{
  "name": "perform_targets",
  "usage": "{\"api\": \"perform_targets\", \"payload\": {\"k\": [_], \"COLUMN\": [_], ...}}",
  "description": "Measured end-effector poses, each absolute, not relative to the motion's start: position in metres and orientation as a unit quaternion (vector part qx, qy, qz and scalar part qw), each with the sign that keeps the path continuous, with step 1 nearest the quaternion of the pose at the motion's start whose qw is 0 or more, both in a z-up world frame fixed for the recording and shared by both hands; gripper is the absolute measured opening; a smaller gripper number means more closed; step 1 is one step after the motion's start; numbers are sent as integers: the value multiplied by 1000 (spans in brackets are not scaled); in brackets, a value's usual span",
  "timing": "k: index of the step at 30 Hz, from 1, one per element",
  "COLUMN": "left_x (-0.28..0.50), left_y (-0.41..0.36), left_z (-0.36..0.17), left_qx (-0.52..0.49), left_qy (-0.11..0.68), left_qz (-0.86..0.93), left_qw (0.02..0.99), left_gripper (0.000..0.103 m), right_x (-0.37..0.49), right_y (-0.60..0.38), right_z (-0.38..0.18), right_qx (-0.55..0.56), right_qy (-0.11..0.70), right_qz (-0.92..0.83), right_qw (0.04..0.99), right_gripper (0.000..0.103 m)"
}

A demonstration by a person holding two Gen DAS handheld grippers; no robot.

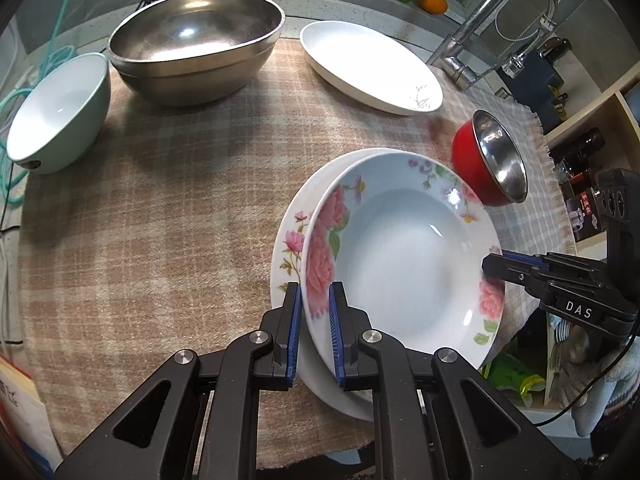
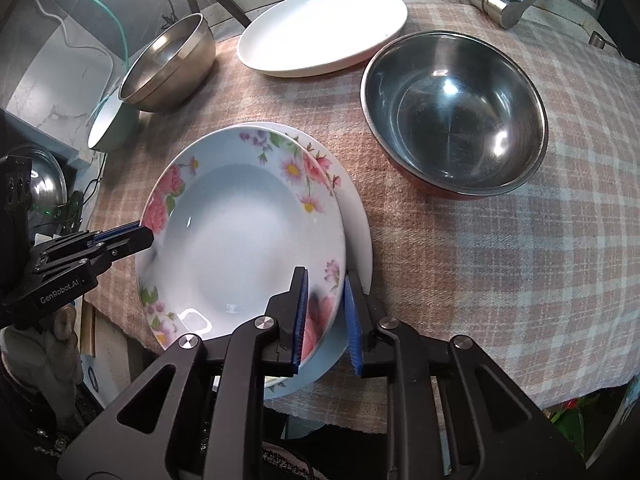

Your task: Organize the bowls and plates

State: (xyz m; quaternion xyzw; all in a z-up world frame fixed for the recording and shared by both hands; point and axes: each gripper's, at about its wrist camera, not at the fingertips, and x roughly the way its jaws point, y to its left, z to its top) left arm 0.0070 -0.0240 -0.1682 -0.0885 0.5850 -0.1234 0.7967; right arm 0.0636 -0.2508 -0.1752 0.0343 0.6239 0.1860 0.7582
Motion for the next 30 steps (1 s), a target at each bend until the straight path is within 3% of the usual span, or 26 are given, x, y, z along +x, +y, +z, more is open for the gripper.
{"api": "perform_targets", "payload": {"k": [16, 30], "left_x": [22, 65], "left_y": [-16, -28], "left_z": [-141, -126], "left_qx": [-114, -125], "left_qy": [549, 520], "left_qz": [-136, -135], "left_qw": [816, 834], "left_gripper": [12, 13], "right_x": [71, 126], "right_y": [-268, -297], "right_z": [-137, -96], "right_qx": [60, 103], "right_qy": [579, 535], "right_qz": [199, 228], "right_qw": [788, 807], "right_gripper": [21, 21]}}
